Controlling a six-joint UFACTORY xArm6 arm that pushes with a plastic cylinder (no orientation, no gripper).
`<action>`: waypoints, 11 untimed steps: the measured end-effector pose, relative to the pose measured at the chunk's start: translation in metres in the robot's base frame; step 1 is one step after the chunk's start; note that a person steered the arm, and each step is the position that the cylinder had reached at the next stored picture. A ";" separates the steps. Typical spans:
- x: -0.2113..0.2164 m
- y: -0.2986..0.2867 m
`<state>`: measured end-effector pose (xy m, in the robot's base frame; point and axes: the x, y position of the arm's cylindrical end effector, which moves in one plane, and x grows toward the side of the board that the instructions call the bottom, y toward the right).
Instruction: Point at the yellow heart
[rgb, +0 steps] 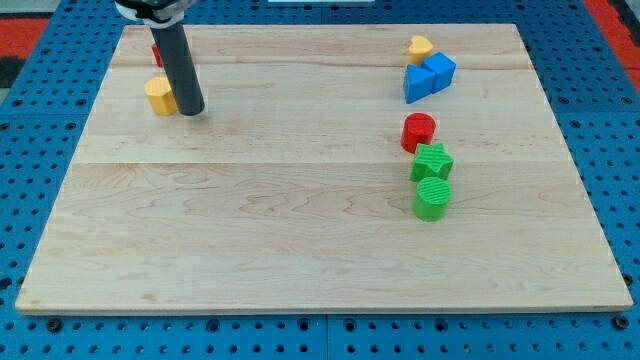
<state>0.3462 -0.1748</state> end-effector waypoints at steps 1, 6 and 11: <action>-0.014 -0.006; -0.099 0.226; -0.101 0.296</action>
